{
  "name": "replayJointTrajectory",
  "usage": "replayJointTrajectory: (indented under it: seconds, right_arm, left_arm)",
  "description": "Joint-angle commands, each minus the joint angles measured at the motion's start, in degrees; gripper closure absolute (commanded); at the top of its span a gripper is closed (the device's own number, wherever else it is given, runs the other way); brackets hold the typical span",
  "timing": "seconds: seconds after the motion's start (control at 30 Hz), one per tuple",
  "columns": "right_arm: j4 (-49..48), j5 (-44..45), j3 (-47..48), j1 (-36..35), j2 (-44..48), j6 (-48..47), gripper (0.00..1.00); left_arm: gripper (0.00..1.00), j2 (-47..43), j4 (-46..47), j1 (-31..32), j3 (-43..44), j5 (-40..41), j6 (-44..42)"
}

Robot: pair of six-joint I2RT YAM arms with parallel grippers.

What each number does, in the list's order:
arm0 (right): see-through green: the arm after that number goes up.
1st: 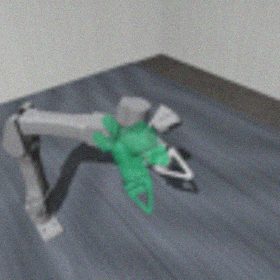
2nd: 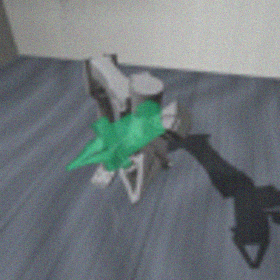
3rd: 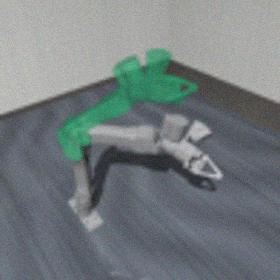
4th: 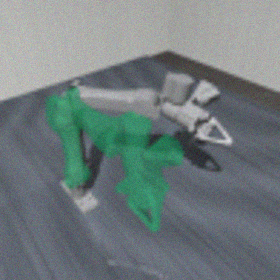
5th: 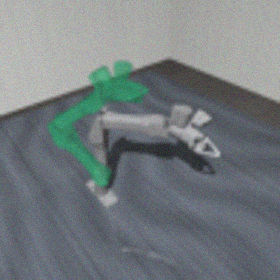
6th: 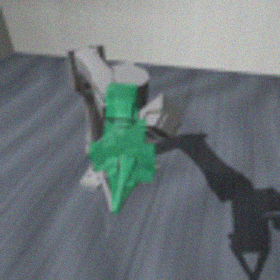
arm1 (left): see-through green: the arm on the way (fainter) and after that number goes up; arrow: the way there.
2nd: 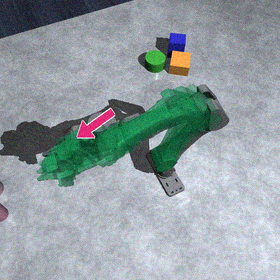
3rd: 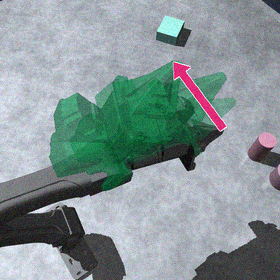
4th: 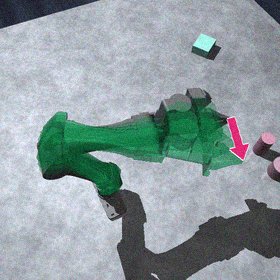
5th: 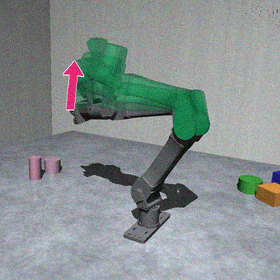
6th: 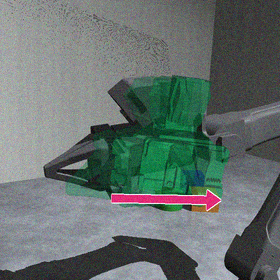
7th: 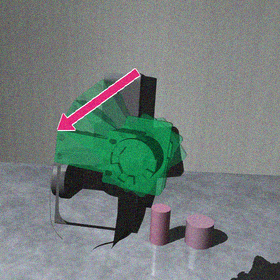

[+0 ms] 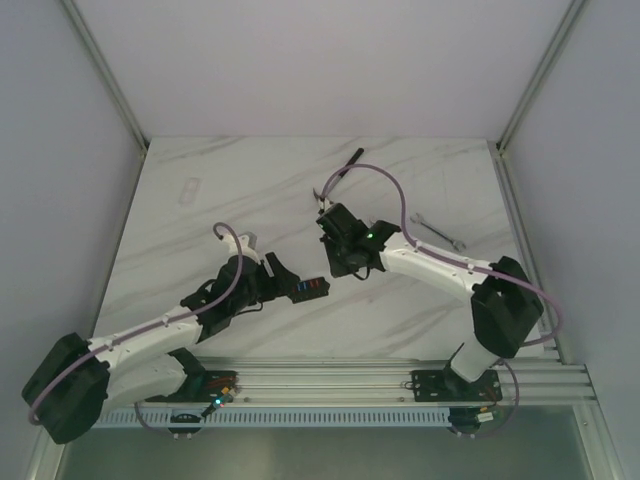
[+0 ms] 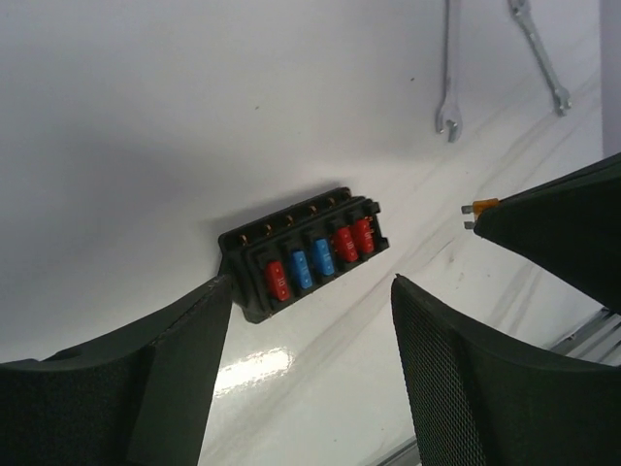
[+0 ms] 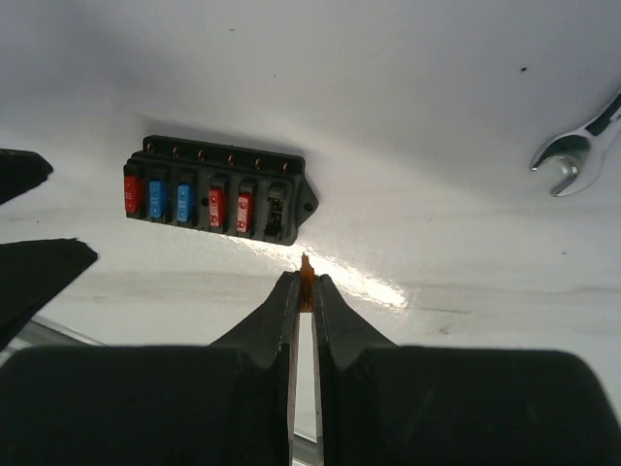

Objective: Snap on the fuse box
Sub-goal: Install the fuse at the fuse box base.

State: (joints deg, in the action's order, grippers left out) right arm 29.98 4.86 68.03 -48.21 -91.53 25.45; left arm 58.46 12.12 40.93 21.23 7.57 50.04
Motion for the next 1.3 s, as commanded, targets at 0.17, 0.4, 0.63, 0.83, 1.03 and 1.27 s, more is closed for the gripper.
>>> replayJointTrajectory:
  seconds: [0.17, 0.4, 0.63, 0.83, 1.03, 1.27]
  right_arm:
    - [4.5, 7.6, 7.5, -4.8, -6.5, 7.0, 1.00]
    - [7.3, 12.4, 10.0, -7.4, -9.9, 9.1, 1.00]
    - [9.3, 15.3, 11.5, -8.6, -12.4, 10.2, 1.00]
    - [9.4, 16.0, 12.1, -8.9, -13.7, 11.0, 1.00]
    - [9.1, 15.7, 12.6, -8.9, -14.6, 11.2, 1.00]
    - [8.7, 15.3, 12.6, -9.1, -15.7, 11.3, 1.00]
  left_arm:
    - [0.27, 6.4, -1.1, -0.3, 2.0, -3.6, 3.5]
    - [0.30, 10.1, -1.1, -0.6, 3.5, -5.5, 4.2]
    - [0.34, 12.5, -1.2, -0.7, 4.1, -6.5, 5.1]
    - [0.35, 13.6, -1.5, -0.7, 4.4, -6.7, 5.4]
    - [0.35, 14.5, -1.8, -0.7, 4.9, -7.0, 5.3]
    - [0.36, 15.2, -2.3, -0.7, 5.2, -7.0, 5.3]
